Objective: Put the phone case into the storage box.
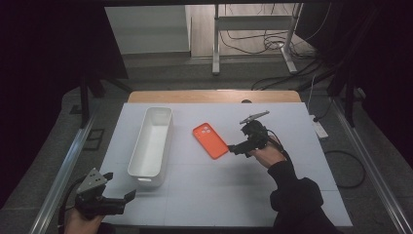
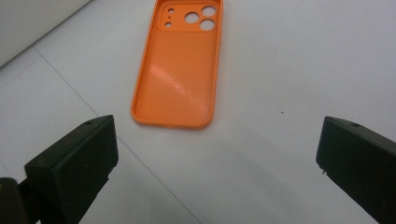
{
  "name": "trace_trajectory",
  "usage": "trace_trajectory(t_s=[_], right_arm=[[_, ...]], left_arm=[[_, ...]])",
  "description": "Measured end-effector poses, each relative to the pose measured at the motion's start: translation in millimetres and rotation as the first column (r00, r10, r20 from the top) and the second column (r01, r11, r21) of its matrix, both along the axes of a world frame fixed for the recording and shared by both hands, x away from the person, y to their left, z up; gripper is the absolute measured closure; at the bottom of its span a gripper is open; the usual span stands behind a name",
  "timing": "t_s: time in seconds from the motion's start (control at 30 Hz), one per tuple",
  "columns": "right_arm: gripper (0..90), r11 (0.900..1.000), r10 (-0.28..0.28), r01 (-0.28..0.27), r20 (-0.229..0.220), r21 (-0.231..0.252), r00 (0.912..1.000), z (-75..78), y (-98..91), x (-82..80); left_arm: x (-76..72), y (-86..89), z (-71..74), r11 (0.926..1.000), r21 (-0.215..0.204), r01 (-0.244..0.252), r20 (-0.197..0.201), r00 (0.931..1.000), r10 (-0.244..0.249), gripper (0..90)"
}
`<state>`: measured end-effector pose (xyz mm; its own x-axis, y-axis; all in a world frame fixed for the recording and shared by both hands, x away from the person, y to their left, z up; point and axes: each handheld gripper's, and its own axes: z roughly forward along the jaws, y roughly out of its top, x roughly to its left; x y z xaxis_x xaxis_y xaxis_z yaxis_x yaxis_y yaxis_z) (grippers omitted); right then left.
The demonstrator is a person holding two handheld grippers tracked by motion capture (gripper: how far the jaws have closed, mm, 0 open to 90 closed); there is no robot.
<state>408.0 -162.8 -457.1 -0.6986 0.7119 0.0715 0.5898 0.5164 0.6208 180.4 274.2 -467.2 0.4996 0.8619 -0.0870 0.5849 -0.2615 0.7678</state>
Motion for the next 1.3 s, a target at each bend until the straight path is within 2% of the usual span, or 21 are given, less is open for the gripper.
trace_trajectory(t_s=[0.27, 0.9, 1.3], right_arm=[[0.0, 0.9989, 0.021, -0.020, 0.023, -0.043, 0.9995, -4.3, 11.4, 12.3], [0.0, 0.9990, 0.020, -0.020, -0.010, -0.039, 0.9998, -14.2, 31.9, 36.1], [0.0, 0.9988, -0.007, 0.008, 0.025, -0.049, 0.9997, -17.4, 44.4, 43.5]], left_arm=[[0.1, 1.0, 0.0, 1.0000, -0.004, 0.001, 0.000, 1.0000, -0.001, 0.2], [0.1, 2.3, -0.4, 0.9999, -0.015, 0.000, -0.003, 1.0000, 0.000, 0.2], [-0.2, 3.0, -0.5, 0.9998, -0.019, -0.001, -0.004, 1.0000, 0.001, 0.2]])
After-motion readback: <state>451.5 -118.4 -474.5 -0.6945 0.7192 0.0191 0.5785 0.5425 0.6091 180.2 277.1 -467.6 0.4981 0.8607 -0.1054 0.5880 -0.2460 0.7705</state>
